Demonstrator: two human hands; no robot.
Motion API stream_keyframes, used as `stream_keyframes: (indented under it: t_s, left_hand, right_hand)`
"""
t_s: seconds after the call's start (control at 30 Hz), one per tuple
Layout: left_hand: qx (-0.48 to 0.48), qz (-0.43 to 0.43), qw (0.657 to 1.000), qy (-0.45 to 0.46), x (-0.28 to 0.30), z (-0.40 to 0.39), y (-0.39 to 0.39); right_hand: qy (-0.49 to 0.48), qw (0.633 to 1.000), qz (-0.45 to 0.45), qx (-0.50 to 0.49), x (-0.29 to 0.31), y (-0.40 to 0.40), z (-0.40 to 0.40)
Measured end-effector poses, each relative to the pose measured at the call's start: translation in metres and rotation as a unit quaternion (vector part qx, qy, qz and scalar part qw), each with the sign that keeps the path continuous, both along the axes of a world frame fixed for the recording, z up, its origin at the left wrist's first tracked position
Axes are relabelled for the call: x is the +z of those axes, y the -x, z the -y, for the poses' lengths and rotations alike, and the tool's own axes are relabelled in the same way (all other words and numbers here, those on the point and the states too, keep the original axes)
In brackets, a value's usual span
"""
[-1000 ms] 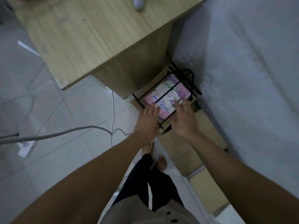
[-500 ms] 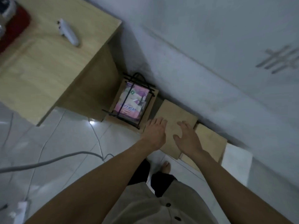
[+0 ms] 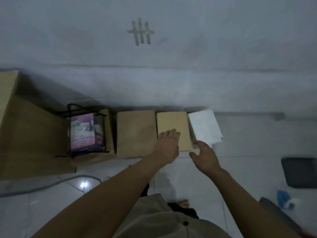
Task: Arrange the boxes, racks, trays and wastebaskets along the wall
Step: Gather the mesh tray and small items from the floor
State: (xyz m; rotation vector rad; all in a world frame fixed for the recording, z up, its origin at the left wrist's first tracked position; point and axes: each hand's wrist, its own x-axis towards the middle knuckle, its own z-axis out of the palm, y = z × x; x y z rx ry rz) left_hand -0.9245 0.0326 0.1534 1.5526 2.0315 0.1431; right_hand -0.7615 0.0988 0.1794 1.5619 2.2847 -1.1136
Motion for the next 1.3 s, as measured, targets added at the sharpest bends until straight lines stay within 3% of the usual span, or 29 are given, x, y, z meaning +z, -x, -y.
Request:
stream_keyframes:
  t_s: [0.3, 0.53, 1.07, 1.3]
  left_hand:
    - [-0.112, -0.011, 0.992, -0.051, 0.018, -0.043, -0.174]
    - [-0.226, -0.008, 0.97, -0.088, 0.032, -0.08, -0.277]
    - [-0.442, 0.07, 0.891, -0.078, 0.012, -0.165, -0.49]
    - [-0.526, 0.093, 0.845, -0.035, 0.013, -0.174, -0.587]
  right_hand:
    - [0.011, 0.993, 0.001, -0.122, 0.007, -0.198, 0.01]
    - [0.004, 0.961, -0.02, -0.277, 0.019, -0.326, 0.016]
    - [0.024, 0.83, -0.032, -0.556, 0.02, -0.488, 0.026]
    - [0.007, 0.741, -0.035, -0.671, 0.027, -0.55, 0.05]
